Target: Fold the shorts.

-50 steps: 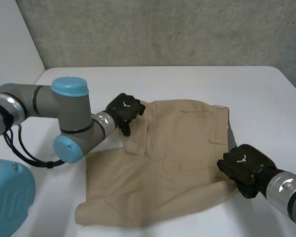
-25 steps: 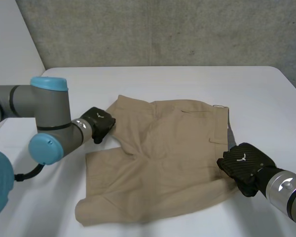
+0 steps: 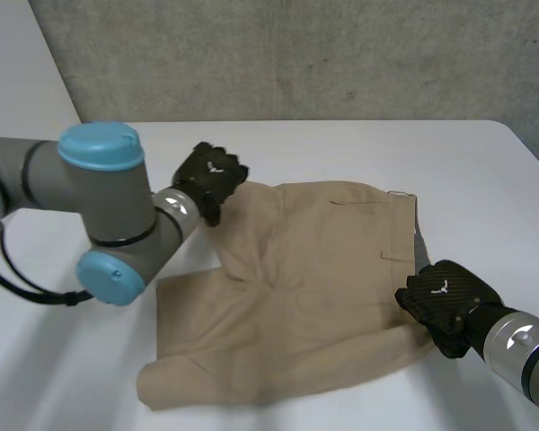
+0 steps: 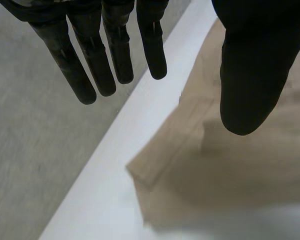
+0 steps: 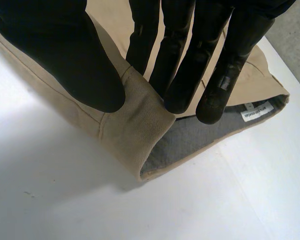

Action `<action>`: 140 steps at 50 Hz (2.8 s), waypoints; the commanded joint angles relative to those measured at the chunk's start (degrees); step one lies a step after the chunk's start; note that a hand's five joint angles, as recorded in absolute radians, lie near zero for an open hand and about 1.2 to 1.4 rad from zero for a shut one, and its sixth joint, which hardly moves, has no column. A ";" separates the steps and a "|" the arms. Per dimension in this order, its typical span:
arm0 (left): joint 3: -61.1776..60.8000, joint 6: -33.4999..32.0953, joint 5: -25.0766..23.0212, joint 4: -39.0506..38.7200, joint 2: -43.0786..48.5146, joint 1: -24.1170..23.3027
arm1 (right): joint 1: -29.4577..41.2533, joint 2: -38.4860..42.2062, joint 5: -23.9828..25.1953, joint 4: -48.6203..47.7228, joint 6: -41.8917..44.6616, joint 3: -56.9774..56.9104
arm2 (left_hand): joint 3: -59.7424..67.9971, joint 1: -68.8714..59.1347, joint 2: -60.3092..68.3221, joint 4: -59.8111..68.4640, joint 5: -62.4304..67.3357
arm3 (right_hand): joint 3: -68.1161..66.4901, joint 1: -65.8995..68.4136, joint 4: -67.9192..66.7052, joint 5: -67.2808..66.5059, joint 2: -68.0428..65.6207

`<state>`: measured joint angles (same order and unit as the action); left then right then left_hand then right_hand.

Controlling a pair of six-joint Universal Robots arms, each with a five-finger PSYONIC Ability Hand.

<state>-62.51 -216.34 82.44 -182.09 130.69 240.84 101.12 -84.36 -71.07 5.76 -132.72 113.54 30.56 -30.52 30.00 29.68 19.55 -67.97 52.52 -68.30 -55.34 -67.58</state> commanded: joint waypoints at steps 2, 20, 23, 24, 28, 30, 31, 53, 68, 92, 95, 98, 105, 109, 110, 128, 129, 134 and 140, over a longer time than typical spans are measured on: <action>8.73 0.56 -7.38 2.71 8.97 -1.25 | -0.22 0.08 -0.03 -0.14 0.00 0.28 | 1.35 -1.40 1.91 2.24 2.37 | -12.03 27.48 -11.70 -14.66 -12.42; 22.17 -1.98 -7.64 12.99 19.69 2.35 | -1.45 0.16 0.14 -1.01 0.09 0.28 | 12.58 -12.63 13.14 13.47 13.60 | -12.03 27.48 -11.70 -14.66 -12.42; 21.74 -2.60 -6.94 13.08 19.08 2.36 | -1.45 0.17 0.14 -1.28 0.09 0.28 | 28.53 -28.58 29.09 29.42 29.55 | -12.03 27.48 -11.70 -14.66 -12.42; 21.56 -2.69 -6.76 13.08 18.90 2.44 | -1.45 0.17 0.14 -1.28 0.09 0.28 | 31.60 -31.65 32.16 32.48 32.61 | -12.03 27.48 -11.70 -14.66 -12.42; 19.54 -2.95 -4.83 13.17 17.50 2.79 | -1.45 0.43 0.05 -1.28 0.09 0.28 | 43.39 -43.44 43.95 44.27 44.40 | -12.03 27.48 -11.70 -14.66 -12.42; 18.23 -3.48 -3.95 13.34 16.45 3.32 | -1.45 0.43 0.05 -1.28 0.09 0.28 | 45.42 -45.46 45.97 46.30 46.43 | -12.03 27.48 -11.70 -14.66 -12.42; 17.35 -3.91 -3.51 13.43 15.92 3.58 | -1.37 0.43 0.05 -1.28 0.09 0.28 | 46.09 -46.14 46.65 46.97 47.10 | -12.03 27.48 -11.70 -14.66 -12.42; -4.89 -7.17 3.79 14.93 1.95 7.98 | -1.01 0.43 0.05 -1.28 0.09 0.28 | 44.58 -44.63 45.14 45.47 45.60 | -12.03 27.48 -11.70 -14.66 -12.42; -9.64 -3.04 3.35 14.93 -6.85 7.10 | -1.10 0.43 0.05 -1.28 0.00 0.28 | 15.34 -15.38 15.89 16.22 16.35 | -12.03 27.48 -11.70 -14.66 -12.42; -35.46 16.80 -0.51 14.66 -34.86 6.14 | -0.05 2.27 -1.88 -1.28 -11.78 -8.33 | -2.52 2.47 -1.96 -1.63 -1.50 | -12.03 27.48 -11.70 -14.66 -12.42; -40.47 20.06 -1.40 14.66 -39.26 5.17 | 0.83 6.39 -4.25 -1.10 -14.93 -12.19 | -2.35 2.30 -1.79 -1.46 -1.33 | -12.03 27.48 -11.70 -14.66 -12.42; -42.77 21.21 -1.40 14.58 -40.68 4.99 | 3.11 9.83 -6.62 -1.10 -16.34 -15.80 | -2.18 2.13 -1.62 -1.30 -1.17 | -12.03 27.48 -11.70 -14.66 -12.42; -49.10 23.59 -1.05 14.22 -42.09 5.60 | 6.46 12.91 -10.93 -1.10 -16.87 -19.94 | -2.18 2.14 -1.62 -1.30 -1.17 | -12.03 27.48 -11.70 -14.66 -12.42; -50.51 25.25 -1.05 13.09 -42.01 6.66 | 7.07 13.79 -11.37 -1.10 -16.87 -20.46 | -2.18 2.13 -1.62 -1.30 -1.17 | -12.03 27.48 -11.70 -14.66 -12.42; -50.51 25.87 -1.05 12.12 -41.83 6.84 | 7.25 13.79 -11.37 -1.10 -16.87 -20.38 | -2.01 1.97 -1.45 -1.13 -1.00 | -12.03 27.48 -11.70 -14.66 -12.42; -49.81 26.14 4.05 1.22 -29.18 6.75 | 6.54 10.36 -11.11 -1.45 -17.31 -14.58 | 31.33 -31.38 31.89 32.22 32.35 | -12.03 27.48 -11.70 -14.66 -12.42; -49.55 26.14 4.05 1.22 -28.91 6.75 | 6.54 10.01 -10.85 -1.54 -17.31 -14.05 | 17.64 -17.69 18.20 18.52 18.65 | -12.03 27.48 -11.70 -14.66 -12.42; -49.11 26.14 3.96 1.22 -28.91 6.66 | 6.54 9.75 -10.05 -2.42 -17.31 -12.91 | 15.31 -15.36 15.87 16.20 16.33 | -12.03 27.48 -11.70 -14.66 -12.42; -49.19 26.23 4.14 1.65 -31.98 5.96 | 6.63 9.75 -10.05 -3.21 -17.22 -12.73 | 6.40 -6.44 6.96 7.28 7.41 | -12.03 27.48 -11.70 -14.66 -12.42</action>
<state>-111.77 -190.18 86.62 -181.01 101.64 247.37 107.65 -74.67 -81.31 3.45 -149.97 100.48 37.51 -37.71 36.97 37.23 27.26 -68.10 52.53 -68.30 -56.36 -67.58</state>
